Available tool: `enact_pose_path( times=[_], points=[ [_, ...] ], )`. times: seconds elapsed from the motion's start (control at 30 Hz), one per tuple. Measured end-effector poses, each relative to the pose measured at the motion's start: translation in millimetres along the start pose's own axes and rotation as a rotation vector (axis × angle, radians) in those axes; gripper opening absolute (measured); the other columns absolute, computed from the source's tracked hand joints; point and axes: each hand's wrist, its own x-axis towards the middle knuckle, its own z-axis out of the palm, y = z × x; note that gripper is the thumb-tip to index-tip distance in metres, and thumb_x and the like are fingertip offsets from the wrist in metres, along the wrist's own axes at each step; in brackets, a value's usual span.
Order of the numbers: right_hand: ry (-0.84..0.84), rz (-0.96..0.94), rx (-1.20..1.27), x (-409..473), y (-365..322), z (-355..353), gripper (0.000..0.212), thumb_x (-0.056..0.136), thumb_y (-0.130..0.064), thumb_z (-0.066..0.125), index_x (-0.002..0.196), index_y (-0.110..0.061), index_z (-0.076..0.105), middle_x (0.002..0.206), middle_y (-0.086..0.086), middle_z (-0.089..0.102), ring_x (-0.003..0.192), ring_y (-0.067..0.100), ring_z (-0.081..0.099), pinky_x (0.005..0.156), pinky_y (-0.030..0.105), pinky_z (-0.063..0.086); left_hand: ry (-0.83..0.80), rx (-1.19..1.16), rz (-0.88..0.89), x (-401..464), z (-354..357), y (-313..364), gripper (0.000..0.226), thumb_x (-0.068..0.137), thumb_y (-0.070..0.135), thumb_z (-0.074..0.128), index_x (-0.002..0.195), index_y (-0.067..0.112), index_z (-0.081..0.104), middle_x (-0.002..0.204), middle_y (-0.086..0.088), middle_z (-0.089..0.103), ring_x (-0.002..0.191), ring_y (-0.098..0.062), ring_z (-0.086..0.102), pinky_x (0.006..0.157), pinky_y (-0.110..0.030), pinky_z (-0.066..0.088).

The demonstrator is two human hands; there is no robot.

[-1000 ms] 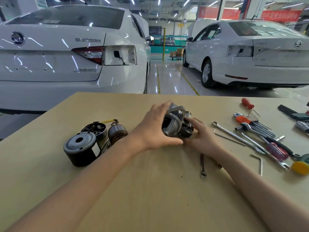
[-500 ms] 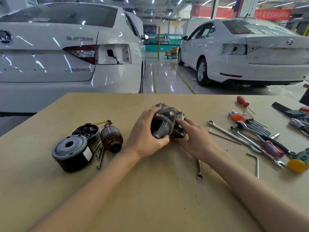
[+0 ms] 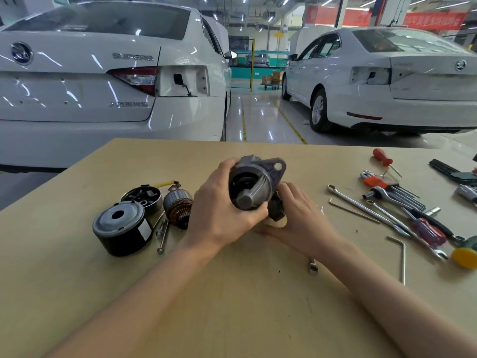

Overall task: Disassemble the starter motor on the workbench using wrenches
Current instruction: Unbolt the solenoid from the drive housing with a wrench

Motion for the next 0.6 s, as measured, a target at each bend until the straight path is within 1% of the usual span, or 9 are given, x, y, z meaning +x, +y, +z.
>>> enact_pose_path(
  times=[0.07,0.13,0.2,0.23,0.3,0.37,0.47,0.53,0.6],
  points=[
    [0.088,-0.052,-0.066,0,-9,-2,0.055,0.075,-0.042,0.075,0.114,-0.010,0.053,0.105,0.006,0.059,0.093,0.027,0.057,0.073,0.034,0.044,0.016,-0.002,0.004,1,-8,8,0.083,0.053,0.048,0.080,0.127,0.025,0.049,0.108,0.010,0.066,0.095,-0.011,0.066,0.083,-0.035,0.056],
    [0.164,-0.121,-0.116,-1,-16,-7,0.046,0.072,-0.040,0.076,0.097,-0.007,0.056,0.084,0.006,0.062,0.072,0.028,0.060,0.057,0.030,0.037,0.039,-0.007,0.006,4,-17,14,0.091,0.051,0.057,0.080,0.131,0.029,0.046,0.103,0.020,0.065,0.090,-0.009,0.068,0.080,-0.033,0.057],
    [0.230,-0.142,-0.125,-3,-21,-13,0.044,0.066,-0.043,0.077,0.081,-0.011,0.051,0.064,0.000,0.056,0.053,0.025,0.056,0.049,0.024,0.028,0.070,-0.014,0.022,7,-27,16,0.099,0.048,0.067,0.078,0.134,0.034,0.042,0.094,0.034,0.058,0.081,-0.003,0.068,0.073,-0.027,0.057],
    [0.246,-0.125,-0.108,-4,-23,-16,0.044,0.065,-0.047,0.073,0.078,-0.014,0.047,0.058,-0.003,0.051,0.049,0.024,0.054,0.046,0.023,0.024,0.074,-0.036,0.027,7,-32,16,0.101,0.048,0.070,0.078,0.135,0.035,0.040,0.095,0.036,0.055,0.078,0.000,0.068,0.070,-0.024,0.057],
    [0.241,-0.044,-0.026,-6,-26,-18,0.045,0.065,-0.057,0.063,0.080,-0.017,0.045,0.056,-0.011,0.045,0.047,0.019,0.051,0.044,0.024,0.024,0.046,-0.127,0.042,5,-38,12,0.101,0.050,0.067,0.080,0.137,0.037,0.039,0.105,0.030,0.060,0.082,0.004,0.068,0.071,-0.020,0.057],
    [0.259,0.048,0.098,-8,-28,-17,0.043,0.064,-0.061,0.058,0.077,-0.023,0.043,0.050,-0.014,0.040,0.047,0.012,0.045,0.044,0.018,0.024,-0.019,-0.210,0.078,1,-39,8,0.100,0.054,0.056,0.084,0.139,0.034,0.038,0.116,0.022,0.062,0.097,0.002,0.065,0.082,-0.017,0.054],
    [0.317,0.146,0.249,-8,-30,-17,0.037,0.062,-0.060,0.056,0.065,-0.026,0.041,0.047,-0.008,0.042,0.051,0.008,0.045,0.044,0.019,0.029,-0.109,-0.281,0.066,-2,-34,1,0.103,0.057,0.042,0.090,0.143,0.030,0.033,0.128,0.017,0.057,0.116,-0.003,0.058,0.096,-0.024,0.049],
    [0.337,0.181,0.341,-9,-29,-18,0.034,0.063,-0.057,0.058,0.060,-0.026,0.043,0.052,-0.012,0.048,0.048,0.008,0.041,0.043,0.018,0.029,-0.120,-0.302,0.036,-2,-33,-4,0.100,0.061,0.034,0.089,0.144,0.024,0.034,0.133,0.010,0.055,0.122,-0.003,0.054,0.100,-0.028,0.048],
    [0.337,0.194,0.452,-9,-28,-21,0.034,0.066,-0.052,0.060,0.061,-0.020,0.050,0.050,-0.008,0.046,0.046,0.007,0.037,0.043,0.018,0.027,-0.094,-0.329,-0.003,0,-34,-6,0.093,0.063,0.031,0.083,0.143,0.019,0.036,0.133,0.005,0.056,0.124,-0.004,0.053,0.100,-0.027,0.048]
  ],
)
